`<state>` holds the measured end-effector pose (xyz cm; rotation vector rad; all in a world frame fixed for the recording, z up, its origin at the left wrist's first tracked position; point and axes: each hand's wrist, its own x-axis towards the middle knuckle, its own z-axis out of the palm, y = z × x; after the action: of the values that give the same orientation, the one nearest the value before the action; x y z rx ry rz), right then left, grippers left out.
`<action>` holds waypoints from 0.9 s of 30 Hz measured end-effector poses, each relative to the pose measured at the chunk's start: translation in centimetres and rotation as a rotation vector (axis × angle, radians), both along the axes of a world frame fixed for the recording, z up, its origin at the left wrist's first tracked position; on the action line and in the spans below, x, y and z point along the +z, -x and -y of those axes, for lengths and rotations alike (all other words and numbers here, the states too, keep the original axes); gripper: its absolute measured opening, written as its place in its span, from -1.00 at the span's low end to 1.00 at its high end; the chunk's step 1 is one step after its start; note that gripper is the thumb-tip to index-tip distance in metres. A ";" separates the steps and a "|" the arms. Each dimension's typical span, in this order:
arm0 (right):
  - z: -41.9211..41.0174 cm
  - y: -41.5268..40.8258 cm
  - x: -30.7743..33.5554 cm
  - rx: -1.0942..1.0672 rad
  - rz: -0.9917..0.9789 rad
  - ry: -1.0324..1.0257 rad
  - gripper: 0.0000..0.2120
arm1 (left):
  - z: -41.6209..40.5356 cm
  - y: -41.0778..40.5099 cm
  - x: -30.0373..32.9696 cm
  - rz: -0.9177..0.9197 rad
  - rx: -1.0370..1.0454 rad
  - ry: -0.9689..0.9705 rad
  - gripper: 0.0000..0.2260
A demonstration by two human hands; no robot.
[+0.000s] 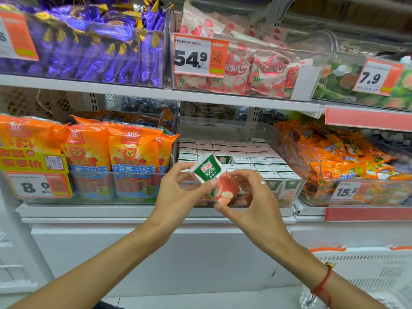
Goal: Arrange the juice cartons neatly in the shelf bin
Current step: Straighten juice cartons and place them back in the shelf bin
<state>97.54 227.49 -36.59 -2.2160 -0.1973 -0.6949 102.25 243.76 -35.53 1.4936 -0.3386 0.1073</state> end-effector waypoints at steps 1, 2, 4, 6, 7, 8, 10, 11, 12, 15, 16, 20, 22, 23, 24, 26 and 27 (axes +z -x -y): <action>0.2 0.0 -0.1 0.041 -0.039 -0.027 -0.46 | -0.1 0.0 0.0 0.085 0.001 -0.049 -0.62; 0.4 -0.1 -0.2 0.086 -0.080 -0.070 -0.46 | -0.3 0.1 0.0 0.180 0.000 -0.111 -0.61; 0.7 -0.1 -0.3 0.161 -0.116 -0.154 -0.44 | -0.3 0.4 0.2 0.351 0.008 -0.208 -0.59; 0.9 -0.2 -0.2 0.198 -0.089 -0.192 -0.44 | -0.4 0.4 0.3 0.457 0.007 -0.221 -0.59; 1.0 -0.3 -0.1 0.202 -0.069 -0.191 -0.44 | -0.4 0.4 0.3 0.486 -0.007 -0.215 -0.58; 1.0 -0.3 0.0 0.197 -0.055 -0.184 -0.45 | -0.3 0.4 0.3 0.496 -0.030 -0.211 -0.57; 1.1 -0.4 0.2 0.202 -0.036 -0.182 -0.46 | -0.1 0.6 0.2 0.499 -0.083 -0.218 -0.57; 1.2 -0.5 0.1 0.216 -0.019 -0.168 -0.47 | 0.0 0.6 0.1 0.501 -0.105 -0.220 -0.57; 1.2 -0.6 0.1 0.223 -0.002 -0.137 -0.49 | 0.1 0.6 0.0 0.506 -0.122 -0.226 -0.58; 1.7 -1.2 -0.1 0.205 0.017 -0.064 -0.58 | 0.3 0.4 -0.1 0.570 -0.101 -0.344 -0.54; 1.9 -1.6 0.0 0.192 0.019 -0.051 -0.60 | 0.3 0.1 -0.1 0.619 -0.068 -0.419 -0.49; 3.1 -3.4 0.4 0.148 0.061 0.060 -0.60 | 0.4 -1.6 0.4 0.820 -0.004 -0.660 -0.40; 3.8 -4.6 0.6 0.129 0.089 0.084 -0.62 | 0.5 -2.9 0.7 0.860 0.012 -0.675 -0.47; 4.3 -5.3 0.7 0.110 0.086 0.084 -0.60 | 0.7 -3.6 0.8 0.863 0.031 -0.655 -0.53; 4.8 -6.1 0.7 0.077 0.069 0.090 -0.58 | 1.0 -4.3 1.0 0.854 0.057 -0.621 -0.59; 6.0 -7.4 0.6 -0.051 0.011 0.190 -0.54 | 2.2 -5.8 1.3 0.775 0.123 -0.522 -0.67; 6.6 -7.9 0.3 -0.121 -0.033 0.273 -0.52 | 3.0 -6.6 1.4 0.707 0.162 -0.471 -0.67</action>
<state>105.48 220.86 -36.29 -2.5153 -0.1500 -0.7322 108.80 240.80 -34.15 1.9178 -0.8522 0.7366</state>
